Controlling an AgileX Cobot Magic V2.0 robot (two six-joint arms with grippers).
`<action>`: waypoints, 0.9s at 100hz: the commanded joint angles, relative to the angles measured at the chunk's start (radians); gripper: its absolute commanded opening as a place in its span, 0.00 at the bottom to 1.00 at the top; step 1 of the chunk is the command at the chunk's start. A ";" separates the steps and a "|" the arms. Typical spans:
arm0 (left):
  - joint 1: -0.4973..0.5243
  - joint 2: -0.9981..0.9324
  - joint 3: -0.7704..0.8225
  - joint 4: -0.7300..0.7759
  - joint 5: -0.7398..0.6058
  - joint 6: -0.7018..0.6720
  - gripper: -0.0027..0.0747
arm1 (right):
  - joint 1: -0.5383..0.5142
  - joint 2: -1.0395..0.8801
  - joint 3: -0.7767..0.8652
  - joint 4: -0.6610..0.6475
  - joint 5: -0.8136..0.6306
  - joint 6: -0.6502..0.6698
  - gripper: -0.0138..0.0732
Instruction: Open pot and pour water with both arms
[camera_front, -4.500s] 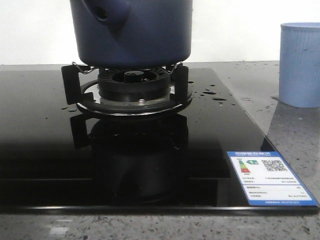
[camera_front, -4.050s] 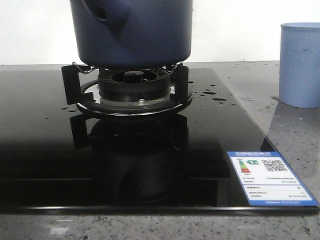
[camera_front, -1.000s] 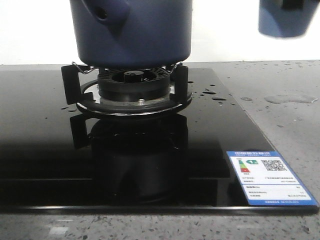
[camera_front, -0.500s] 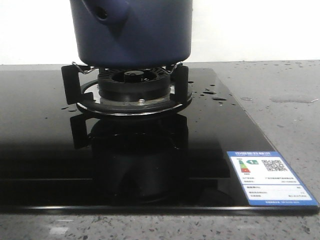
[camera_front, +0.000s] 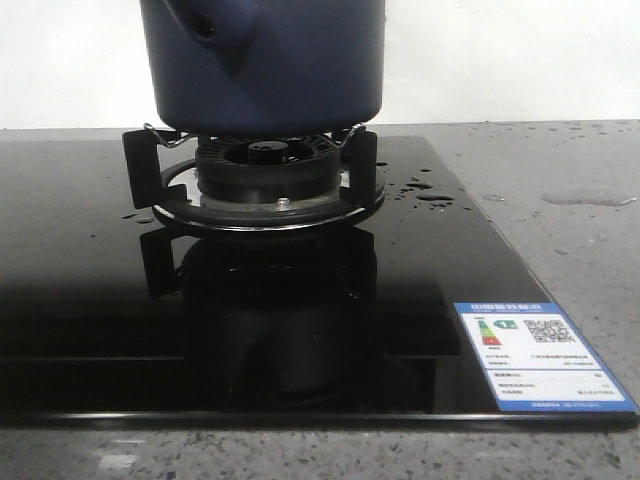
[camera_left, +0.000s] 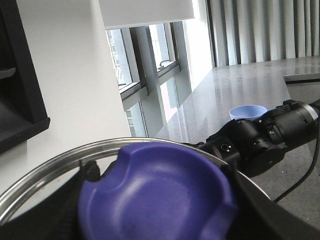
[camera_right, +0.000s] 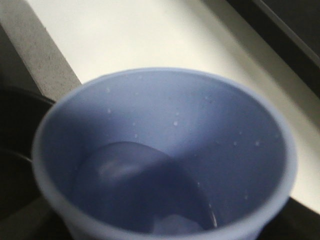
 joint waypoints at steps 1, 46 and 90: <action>0.003 -0.020 -0.027 -0.113 -0.029 -0.007 0.35 | 0.007 -0.020 -0.052 -0.104 -0.067 -0.003 0.44; 0.003 -0.020 -0.027 -0.117 -0.029 -0.007 0.35 | 0.007 0.018 -0.052 -0.416 -0.069 -0.003 0.44; 0.003 -0.020 -0.027 -0.121 -0.029 -0.007 0.35 | 0.007 0.065 -0.112 -0.578 -0.069 -0.003 0.44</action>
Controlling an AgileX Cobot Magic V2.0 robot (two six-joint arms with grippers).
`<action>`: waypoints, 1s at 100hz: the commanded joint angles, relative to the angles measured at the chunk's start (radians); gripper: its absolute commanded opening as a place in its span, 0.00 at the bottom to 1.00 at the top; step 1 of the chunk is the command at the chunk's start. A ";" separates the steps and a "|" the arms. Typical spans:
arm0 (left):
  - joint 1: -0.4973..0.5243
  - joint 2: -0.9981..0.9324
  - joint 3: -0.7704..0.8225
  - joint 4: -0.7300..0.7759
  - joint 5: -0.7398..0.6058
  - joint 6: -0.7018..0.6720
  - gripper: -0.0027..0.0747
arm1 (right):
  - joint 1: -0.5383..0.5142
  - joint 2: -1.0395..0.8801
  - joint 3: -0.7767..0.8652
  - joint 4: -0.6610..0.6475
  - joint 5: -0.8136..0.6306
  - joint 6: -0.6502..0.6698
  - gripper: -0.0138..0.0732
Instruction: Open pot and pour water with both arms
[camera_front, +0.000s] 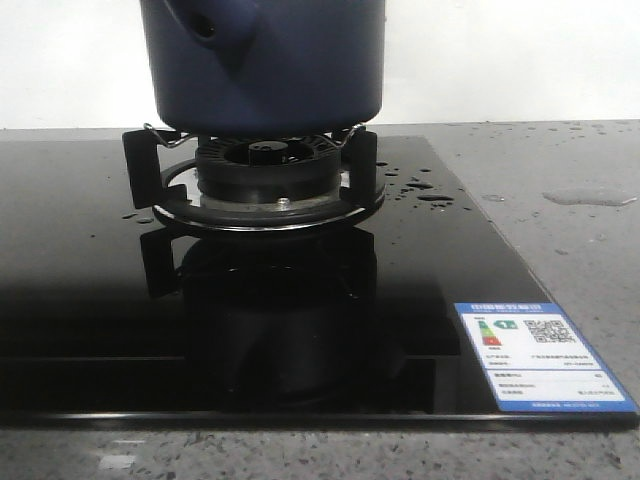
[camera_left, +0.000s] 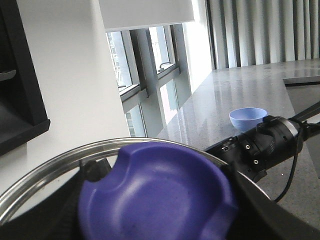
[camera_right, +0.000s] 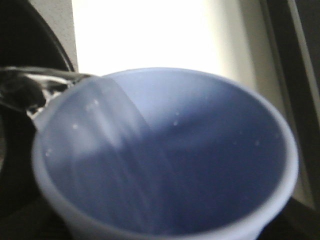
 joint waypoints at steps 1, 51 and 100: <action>0.003 -0.020 -0.027 -0.112 -0.029 -0.007 0.35 | 0.000 -0.041 -0.052 -0.085 -0.052 -0.003 0.44; 0.003 -0.020 -0.027 -0.116 -0.029 -0.007 0.35 | 0.000 -0.038 -0.115 -0.596 0.013 -0.003 0.44; 0.003 -0.020 -0.027 -0.117 -0.029 -0.007 0.35 | 0.000 -0.038 -0.119 -0.775 0.019 -0.003 0.44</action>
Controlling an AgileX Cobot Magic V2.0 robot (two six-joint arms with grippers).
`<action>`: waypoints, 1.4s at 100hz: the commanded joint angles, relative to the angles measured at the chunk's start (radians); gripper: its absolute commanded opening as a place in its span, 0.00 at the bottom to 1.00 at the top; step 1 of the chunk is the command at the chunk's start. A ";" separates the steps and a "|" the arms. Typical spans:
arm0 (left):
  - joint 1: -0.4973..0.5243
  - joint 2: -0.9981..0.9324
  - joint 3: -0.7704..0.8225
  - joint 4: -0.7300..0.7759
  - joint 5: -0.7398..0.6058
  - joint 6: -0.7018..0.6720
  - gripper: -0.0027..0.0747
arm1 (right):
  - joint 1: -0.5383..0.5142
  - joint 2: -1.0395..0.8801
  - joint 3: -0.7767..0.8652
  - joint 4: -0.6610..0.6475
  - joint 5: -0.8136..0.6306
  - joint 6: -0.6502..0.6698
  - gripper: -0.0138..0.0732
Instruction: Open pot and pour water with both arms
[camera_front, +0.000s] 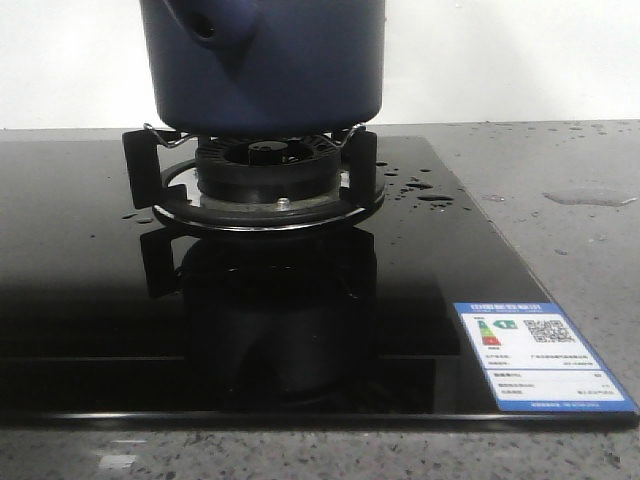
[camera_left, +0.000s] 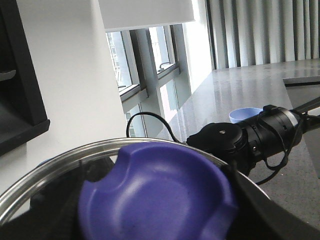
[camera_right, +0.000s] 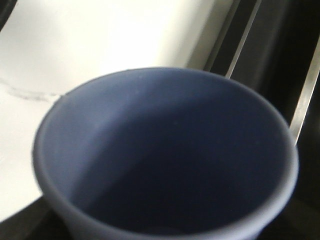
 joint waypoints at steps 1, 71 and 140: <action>0.003 -0.020 -0.027 -0.116 -0.029 -0.007 0.35 | 0.000 -0.039 -0.038 -0.018 0.022 -0.001 0.44; 0.003 -0.020 -0.027 -0.116 -0.029 -0.007 0.35 | -0.207 -0.270 0.156 0.864 0.069 0.653 0.44; 0.003 -0.010 -0.027 -0.110 -0.029 -0.007 0.35 | -0.734 -0.351 1.020 1.101 -0.818 0.758 0.44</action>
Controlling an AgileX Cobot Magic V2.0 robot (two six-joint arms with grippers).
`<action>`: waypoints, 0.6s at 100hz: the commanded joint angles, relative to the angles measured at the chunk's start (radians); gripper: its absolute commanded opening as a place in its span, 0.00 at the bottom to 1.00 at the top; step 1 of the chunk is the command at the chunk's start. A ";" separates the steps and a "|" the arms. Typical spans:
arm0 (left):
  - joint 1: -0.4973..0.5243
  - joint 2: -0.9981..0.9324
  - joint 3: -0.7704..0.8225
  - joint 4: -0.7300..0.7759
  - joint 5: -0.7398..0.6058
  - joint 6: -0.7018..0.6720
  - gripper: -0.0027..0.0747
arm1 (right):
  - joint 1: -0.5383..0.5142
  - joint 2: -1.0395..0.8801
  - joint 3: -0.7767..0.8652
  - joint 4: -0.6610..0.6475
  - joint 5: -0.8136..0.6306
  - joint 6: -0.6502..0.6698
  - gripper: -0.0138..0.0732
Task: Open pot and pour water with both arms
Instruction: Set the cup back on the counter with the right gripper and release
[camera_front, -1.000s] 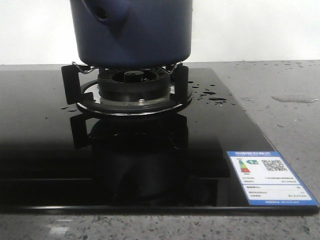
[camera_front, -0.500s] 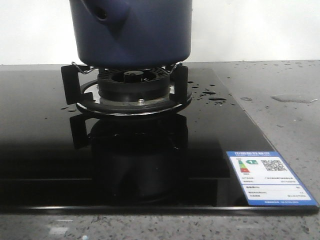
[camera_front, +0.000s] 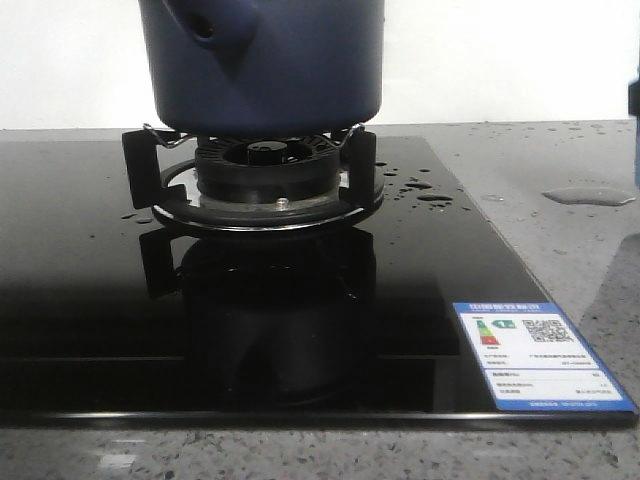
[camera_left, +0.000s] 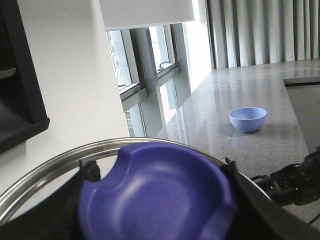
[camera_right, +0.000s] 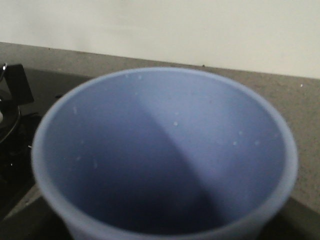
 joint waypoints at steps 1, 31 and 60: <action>0.003 -0.016 -0.027 -0.110 -0.029 -0.007 0.35 | -0.008 -0.001 -0.012 0.035 -0.102 0.002 0.44; 0.003 -0.016 -0.027 -0.110 -0.029 -0.007 0.35 | -0.008 -0.004 -0.012 0.035 -0.097 0.002 0.88; 0.003 -0.014 -0.023 -0.071 -0.033 -0.008 0.35 | -0.008 -0.114 -0.012 0.031 -0.075 0.002 0.91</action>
